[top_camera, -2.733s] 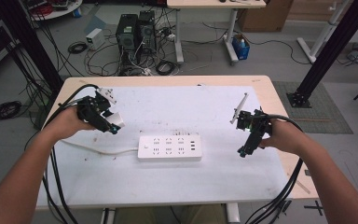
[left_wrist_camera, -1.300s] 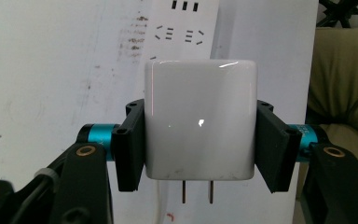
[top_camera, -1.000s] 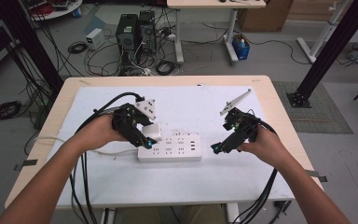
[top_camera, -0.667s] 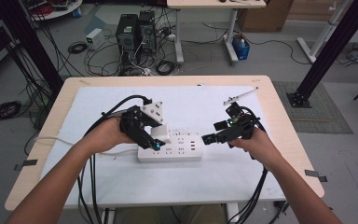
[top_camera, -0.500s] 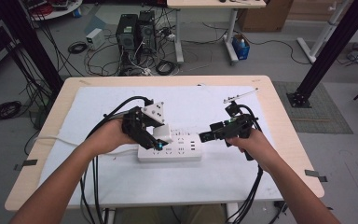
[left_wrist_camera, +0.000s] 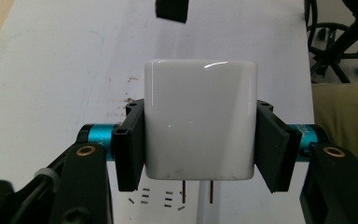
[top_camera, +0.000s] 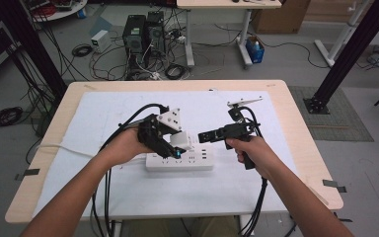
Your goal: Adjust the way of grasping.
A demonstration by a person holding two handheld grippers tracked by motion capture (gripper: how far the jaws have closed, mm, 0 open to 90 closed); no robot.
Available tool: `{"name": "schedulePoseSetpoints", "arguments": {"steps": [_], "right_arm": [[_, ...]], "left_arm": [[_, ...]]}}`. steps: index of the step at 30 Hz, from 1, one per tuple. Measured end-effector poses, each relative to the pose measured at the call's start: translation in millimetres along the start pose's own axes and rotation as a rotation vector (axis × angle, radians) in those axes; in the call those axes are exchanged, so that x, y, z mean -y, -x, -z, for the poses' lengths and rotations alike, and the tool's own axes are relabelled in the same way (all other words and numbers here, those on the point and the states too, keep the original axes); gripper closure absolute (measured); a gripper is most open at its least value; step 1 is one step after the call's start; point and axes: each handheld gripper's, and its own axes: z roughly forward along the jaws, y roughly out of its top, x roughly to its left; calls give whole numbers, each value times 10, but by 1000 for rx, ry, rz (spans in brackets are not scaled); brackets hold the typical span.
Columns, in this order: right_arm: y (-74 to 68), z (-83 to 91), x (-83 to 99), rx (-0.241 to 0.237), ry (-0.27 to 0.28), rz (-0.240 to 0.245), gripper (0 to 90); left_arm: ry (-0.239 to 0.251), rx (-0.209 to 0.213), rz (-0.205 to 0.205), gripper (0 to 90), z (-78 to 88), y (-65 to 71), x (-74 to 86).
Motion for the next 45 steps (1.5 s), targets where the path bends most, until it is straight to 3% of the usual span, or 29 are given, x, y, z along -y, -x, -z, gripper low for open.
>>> {"name": "schedulePoseSetpoints", "arguments": {"steps": [5, 7, 14, 17, 19, 20, 27, 31, 32, 34, 35, 37, 45], "right_arm": [[14, -126, -48, -23, -15, -54, 20], [20, -175, -60, -26, -22, -98, 43], [35, -289, -92, -27, -47, -133, 66], [29, -316, -92, -33, -50, -153, 163], [33, -329, -96, -50, -42, -156, 165], [32, -339, -97, -47, -49, -163, 217], [37, -353, -94, -42, -48, -149, 405], [48, -362, -99, -43, -57, -189, 542], [39, -354, -95, -36, -43, -180, 582], [42, -350, -95, -36, -38, -194, 608], [54, -344, -93, -46, -24, -213, 615], [51, -346, -101, 1, -11, -201, 623], [128, -220, -102, 78, -4, -157, 623]], "left_arm": [[3, 3, -6, 426, -77, 1, -61], [16, 7, -2, 426, -105, -11, -82], [13, 0, -8, 426, -155, -5, -112], [13, -6, -11, 426, -157, -3, -111], [8, -10, -19, 426, -160, -1, -110], [6, -13, -19, 426, -161, 3, -109], [-1, -32, -37, 425, -189, 22, -131], [-19, -48, -55, 426, -209, 40, -133], [-18, -55, -59, 426, -209, 46, -133], [-18, -64, -63, 426, -207, 51, -134], [-28, -94, -71, 426, -217, 65, -147], [-35, -108, -45, 266, -238, 61, -167], [-50, -119, 30, 229, -126, -7, -93]]}}
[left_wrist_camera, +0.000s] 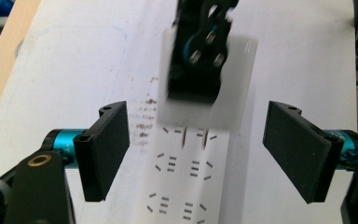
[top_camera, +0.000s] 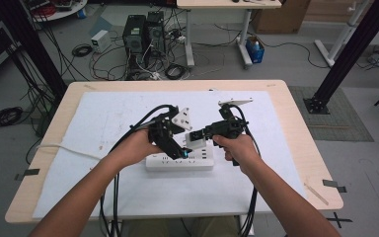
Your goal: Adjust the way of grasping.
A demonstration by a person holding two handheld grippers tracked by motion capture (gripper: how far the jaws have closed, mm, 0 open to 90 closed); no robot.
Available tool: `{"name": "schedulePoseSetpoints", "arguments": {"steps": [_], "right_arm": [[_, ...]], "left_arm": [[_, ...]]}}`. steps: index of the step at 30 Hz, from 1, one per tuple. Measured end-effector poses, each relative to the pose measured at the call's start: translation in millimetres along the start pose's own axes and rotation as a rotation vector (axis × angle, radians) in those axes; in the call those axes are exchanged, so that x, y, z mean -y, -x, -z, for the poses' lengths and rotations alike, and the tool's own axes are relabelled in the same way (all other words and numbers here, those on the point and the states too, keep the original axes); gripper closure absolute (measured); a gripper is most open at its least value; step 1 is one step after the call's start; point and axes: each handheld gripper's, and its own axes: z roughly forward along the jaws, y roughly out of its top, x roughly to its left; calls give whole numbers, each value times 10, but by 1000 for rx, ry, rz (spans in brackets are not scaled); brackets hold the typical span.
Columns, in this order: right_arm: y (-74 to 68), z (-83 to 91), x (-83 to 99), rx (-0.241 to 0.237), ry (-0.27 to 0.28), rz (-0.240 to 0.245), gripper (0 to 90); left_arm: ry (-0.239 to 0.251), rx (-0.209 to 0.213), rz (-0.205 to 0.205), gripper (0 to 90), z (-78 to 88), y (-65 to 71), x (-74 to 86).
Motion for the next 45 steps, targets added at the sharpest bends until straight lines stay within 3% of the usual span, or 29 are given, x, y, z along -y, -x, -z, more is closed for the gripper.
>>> {"name": "schedulePoseSetpoints", "arguments": {"steps": [5, 8, 12, 13, 15, 16, 17, 18, 22, 24, 25, 26, 28, 34, 45], "right_arm": [[23, 145, 10, 10, 28, 28, 623], [27, 204, 11, 18, 37, 43, 623], [40, 305, 15, 45, 34, 79, 624], [30, 353, 13, 79, 30, 108, 623], [20, 379, 11, 102, 26, 129, 623], [-2, 428, -3, 171, -6, 197, 623], [-2, 428, -3, 171, -6, 197, 623], [-12, 456, -9, 203, -20, 225, 623], [-41, 556, -55, 295, -83, 289, 623], [-103, 611, -83, 361, -146, 374, 623], [-103, 611, -83, 361, -146, 374, 623], [-151, 649, -105, 407, -187, 410, 623], [-174, 669, -113, 432, -205, 430, 623], [-287, 802, -138, 548, -287, 525, 623], [-245, 1050, -97, 560, -275, 541, 622]], "left_arm": [[-22, 12, 68, 229, 121, -100, 159], [-42, 75, 98, 229, 180, -143, 269], [-86, 94, 120, 208, 251, -182, 393], [-103, 98, 123, 208, 272, -201, 424], [-139, 105, 136, 208, 315, -250, 492], [-151, 103, 149, 208, 331, -275, 531], [-158, 94, 162, 208, 354, -296, 572], [-176, 90, 152, 208, 387, -333, 616], [-226, 103, 202, 207, 483, -423, 794], [-255, 108, 212, 208, 528, -442, 861], [-271, 110, 214, 208, 550, -449, 887], [-282, 105, 217, 208, 569, -453, 913], [-309, 95, 229, 208, 611, -457, 960], [-340, 61, 259, 207, 750, -456, 1100], [-371, 62, 237, 207, 854, -442, 1210]]}}
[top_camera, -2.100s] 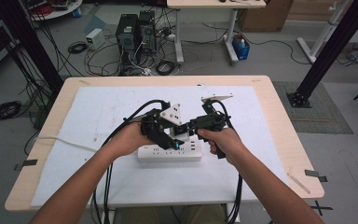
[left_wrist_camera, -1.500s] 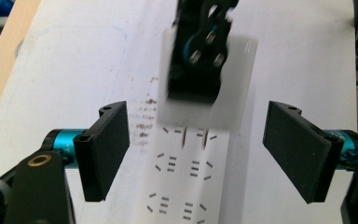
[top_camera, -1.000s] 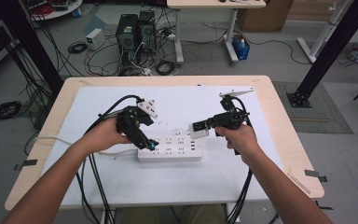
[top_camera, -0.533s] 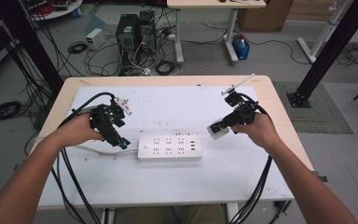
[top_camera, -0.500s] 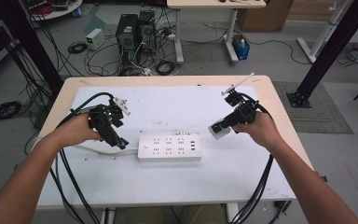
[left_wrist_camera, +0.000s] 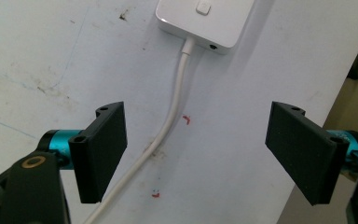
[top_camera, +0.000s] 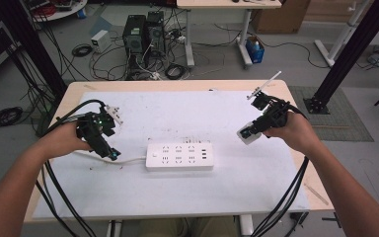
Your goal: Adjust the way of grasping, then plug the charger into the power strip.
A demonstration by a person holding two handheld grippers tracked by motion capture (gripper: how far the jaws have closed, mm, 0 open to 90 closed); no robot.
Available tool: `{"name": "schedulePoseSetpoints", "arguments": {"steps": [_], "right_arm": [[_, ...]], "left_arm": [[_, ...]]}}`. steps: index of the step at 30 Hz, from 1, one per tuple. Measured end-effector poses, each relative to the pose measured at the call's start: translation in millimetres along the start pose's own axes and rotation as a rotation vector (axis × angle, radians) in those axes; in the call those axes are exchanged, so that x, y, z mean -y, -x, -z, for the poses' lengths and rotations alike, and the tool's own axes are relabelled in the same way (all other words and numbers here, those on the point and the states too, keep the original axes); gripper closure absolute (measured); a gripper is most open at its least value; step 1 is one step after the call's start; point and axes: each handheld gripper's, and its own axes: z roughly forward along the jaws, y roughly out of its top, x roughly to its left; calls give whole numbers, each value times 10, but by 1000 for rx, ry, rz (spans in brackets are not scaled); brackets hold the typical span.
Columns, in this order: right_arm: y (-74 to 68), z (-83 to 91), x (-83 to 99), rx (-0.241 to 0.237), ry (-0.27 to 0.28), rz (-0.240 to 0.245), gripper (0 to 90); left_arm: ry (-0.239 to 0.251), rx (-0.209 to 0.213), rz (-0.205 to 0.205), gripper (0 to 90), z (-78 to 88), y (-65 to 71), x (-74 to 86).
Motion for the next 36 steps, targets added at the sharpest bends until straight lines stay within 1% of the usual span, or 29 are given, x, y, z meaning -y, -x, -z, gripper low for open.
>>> {"name": "schedulePoseSetpoints", "arguments": {"steps": [3, 4, 5, 8, 9, 10, 11, 12, 13, 14, 15, 16, 18, 22, 24, 25, 26, 27, 28, 30, 33, 36], "right_arm": [[-3, 2, 18, 7, 0, -2, 622], [-15, -2, 14, 10, 6, 9, 621], [-15, -2, 14, 10, 6, 9, 621], [-47, -10, -15, 4, 12, 23, 621], [-72, -26, -42, 0, 16, 46, 621], [-72, -26, -42, 0, 16, 46, 621], [-92, -39, -58, -1, 14, 70, 622], [-118, -67, -86, -7, 23, 102, 621], [-124, -82, -102, -9, 19, 112, 622], [-139, -98, -119, -8, 11, 114, 621], [-156, -129, -148, 3, 2, 127, 621], [-167, -147, -171, 5, -9, 136, 621], [-226, -197, -236, 17, -37, 172, 622], [-334, -286, -376, 31, -83, 262, 622], [-375, -330, -442, 36, -97, 289, 622], [-375, -330, -442, 36, -97, 289, 622], [-401, -365, -495, 29, -115, 311, 622], [-435, -416, -561, 23, -136, 337, 622], [-448, -444, -598, 19, -149, 344, 622], [-479, -534, -700, 7, -178, 364, 622], [-549, -691, -830, 8, -211, 414, 622], [-614, -868, -922, 0, -248, 466, 622]], "left_arm": [[-12, -2, -8, 208, 6, 11, 21], [-11, -6, -7, 208, 4, 19, 28], [-13, -6, -8, 208, 5, 22, 35], [-9, -9, 4, 208, 9, 26, 51], [-5, -2, 13, 207, 9, 30, 53], [-4, 2, 21, 207, 9, 36, 54], [-4, 2, 21, 207, 9, 36, 54], [-13, 20, 15, 208, 11, 43, 50], [-15, 19, 16, 208, 13, 45, 46], [-18, 9, 10, 208, 25, 43, 36], [-14, 11, 14, 208, 32, 45, 30], [-9, 10, 8, 208, 45, 46, 26], [-16, 3, 1, 208, 60, 61, 27], [-44, -8, -2, 207, 75, 68, 37], [-42, -17, 6, 207, 75, 61, 39], [-42, -17, 6, 207, 75, 61, 39], [-30, -25, 6, 207, 57, 72, 42], [-32, -26, -2, 208, 50, 74, 43], [-28, -21, -6, 207, 29, 82, 51], [-36, -13, -19, 208, -28, 88, 75], [-60, -4, -23, 207, -113, 72, 123], [-61, 2, -33, 207, -163, 51, 152]]}}
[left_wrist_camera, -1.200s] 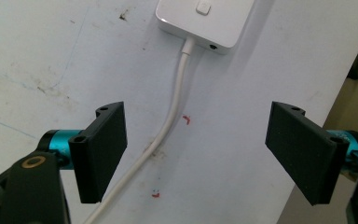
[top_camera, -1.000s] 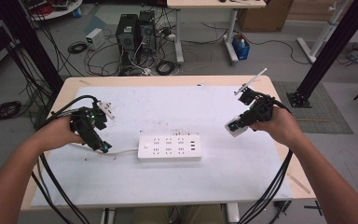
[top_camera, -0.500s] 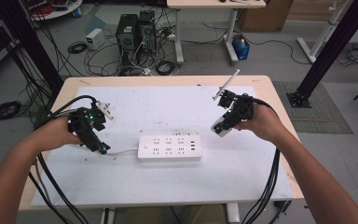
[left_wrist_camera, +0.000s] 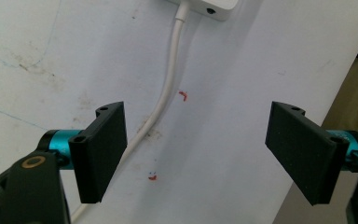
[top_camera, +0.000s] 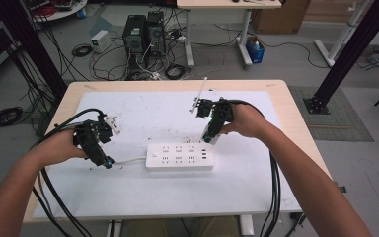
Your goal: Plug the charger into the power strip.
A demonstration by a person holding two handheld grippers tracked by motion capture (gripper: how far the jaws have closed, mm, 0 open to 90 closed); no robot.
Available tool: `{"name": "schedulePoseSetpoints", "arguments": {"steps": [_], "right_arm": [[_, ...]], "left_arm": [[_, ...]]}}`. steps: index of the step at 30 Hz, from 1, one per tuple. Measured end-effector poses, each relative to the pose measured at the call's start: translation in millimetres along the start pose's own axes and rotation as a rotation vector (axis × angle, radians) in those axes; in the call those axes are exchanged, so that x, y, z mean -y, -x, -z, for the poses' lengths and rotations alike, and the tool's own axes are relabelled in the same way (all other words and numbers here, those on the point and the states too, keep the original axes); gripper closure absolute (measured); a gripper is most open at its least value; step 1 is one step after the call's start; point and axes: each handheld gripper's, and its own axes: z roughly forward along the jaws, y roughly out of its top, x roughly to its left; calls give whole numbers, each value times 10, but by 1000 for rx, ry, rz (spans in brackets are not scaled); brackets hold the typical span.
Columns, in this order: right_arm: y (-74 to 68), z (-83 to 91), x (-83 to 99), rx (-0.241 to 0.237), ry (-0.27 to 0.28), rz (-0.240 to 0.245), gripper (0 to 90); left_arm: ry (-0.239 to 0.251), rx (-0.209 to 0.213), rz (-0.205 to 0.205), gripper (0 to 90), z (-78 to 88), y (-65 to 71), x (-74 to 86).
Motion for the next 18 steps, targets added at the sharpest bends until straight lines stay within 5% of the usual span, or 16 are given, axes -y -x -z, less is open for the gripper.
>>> {"name": "schedulePoseSetpoints", "arguments": {"steps": [5, 6, 18], "right_arm": [[-10, -143, -84, -5, -39, 41, 622], [-4, -346, -148, 16, -96, 98, 622], [-30, -597, -437, -29, -94, 209, 622]], "left_arm": [[-1, -10, -4, 208, -40, -12, -6], [7, -1, -9, 208, -53, -16, -21], [11, 5, -2, 207, -119, -70, -19]]}}
